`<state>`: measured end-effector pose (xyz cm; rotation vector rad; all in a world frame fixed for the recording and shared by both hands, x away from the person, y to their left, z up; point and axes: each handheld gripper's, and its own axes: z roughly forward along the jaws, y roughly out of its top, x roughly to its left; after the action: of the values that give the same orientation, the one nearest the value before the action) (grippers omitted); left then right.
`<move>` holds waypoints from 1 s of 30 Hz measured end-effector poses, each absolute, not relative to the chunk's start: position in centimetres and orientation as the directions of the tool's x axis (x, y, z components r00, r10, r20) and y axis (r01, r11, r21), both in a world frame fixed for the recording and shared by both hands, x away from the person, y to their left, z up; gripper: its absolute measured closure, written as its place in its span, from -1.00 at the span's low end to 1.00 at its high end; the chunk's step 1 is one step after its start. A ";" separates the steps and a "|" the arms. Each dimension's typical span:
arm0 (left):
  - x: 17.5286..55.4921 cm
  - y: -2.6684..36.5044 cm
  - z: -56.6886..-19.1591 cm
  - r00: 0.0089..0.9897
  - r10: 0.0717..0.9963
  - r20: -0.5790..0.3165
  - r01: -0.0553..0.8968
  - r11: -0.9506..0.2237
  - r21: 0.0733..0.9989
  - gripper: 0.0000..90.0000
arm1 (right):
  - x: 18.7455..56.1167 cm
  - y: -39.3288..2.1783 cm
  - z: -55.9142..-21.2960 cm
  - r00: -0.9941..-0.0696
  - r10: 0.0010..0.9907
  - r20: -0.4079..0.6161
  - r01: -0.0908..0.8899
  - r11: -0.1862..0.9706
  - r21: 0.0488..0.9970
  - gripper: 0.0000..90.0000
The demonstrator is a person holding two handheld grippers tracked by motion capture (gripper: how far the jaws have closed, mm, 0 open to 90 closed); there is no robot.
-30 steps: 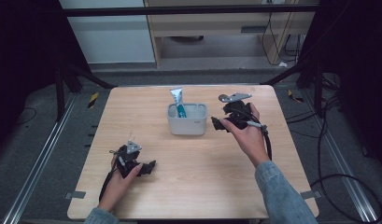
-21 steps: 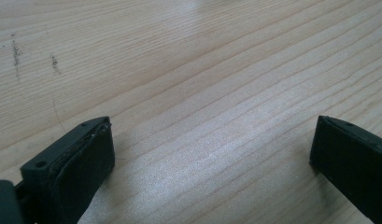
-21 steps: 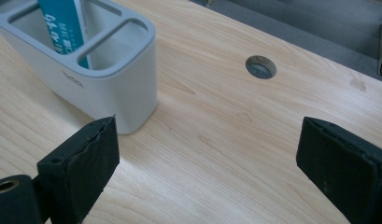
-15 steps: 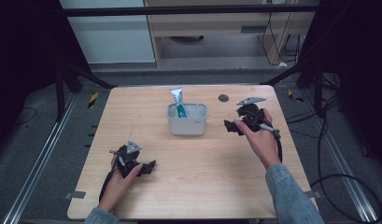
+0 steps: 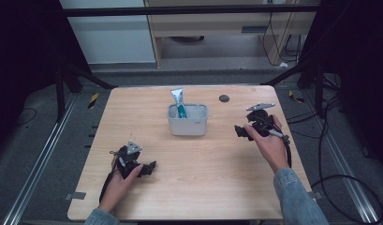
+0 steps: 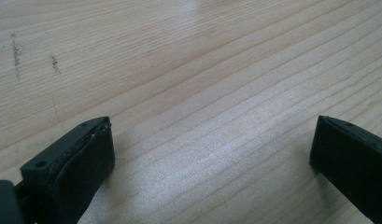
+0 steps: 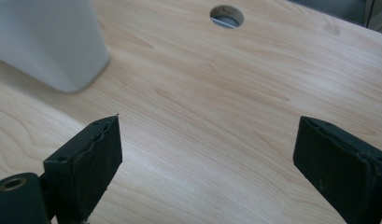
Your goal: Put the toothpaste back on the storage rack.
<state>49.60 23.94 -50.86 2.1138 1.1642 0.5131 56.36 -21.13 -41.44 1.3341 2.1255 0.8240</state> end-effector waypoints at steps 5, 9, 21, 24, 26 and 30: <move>49.6 23.9 -50.9 0.526 0.850 0.022 0.590 -0.384 0.710 -1.00 | 56.1 -21.7 -42.5 -0.410 0.905 -0.112 0.618 0.367 0.695 -0.74; 49.6 23.9 -50.9 0.526 0.850 0.022 0.590 -0.384 0.710 -1.00 | 55.8 -22.1 -44.0 -0.415 0.903 -0.111 0.626 0.372 0.685 -0.73; 49.6 23.9 -50.9 0.526 0.850 0.023 0.590 -0.384 0.710 -1.00 | 55.3 -22.8 -48.0 -0.438 0.897 -0.064 0.671 0.373 0.640 -0.77; 49.6 23.9 -50.9 0.526 0.850 0.023 0.590 -0.384 0.710 -1.00 | 55.2 -22.9 -48.6 -0.427 0.903 -0.052 0.679 0.358 0.641 -0.77; 49.6 23.9 -50.9 0.527 0.850 0.023 0.590 -0.385 0.710 -1.00 | 55.0 -23.2 -49.2 -0.416 0.908 -0.043 0.678 0.341 0.651 -0.77; 49.6 23.9 -50.9 0.527 0.850 0.023 0.590 -0.385 0.710 -1.00 | 54.8 -23.7 -50.1 -0.394 0.919 -0.023 0.678 0.307 0.668 -0.77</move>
<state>49.60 23.94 -50.86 2.1141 1.1638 0.5133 54.76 -23.65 -50.14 1.4224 2.1783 0.8155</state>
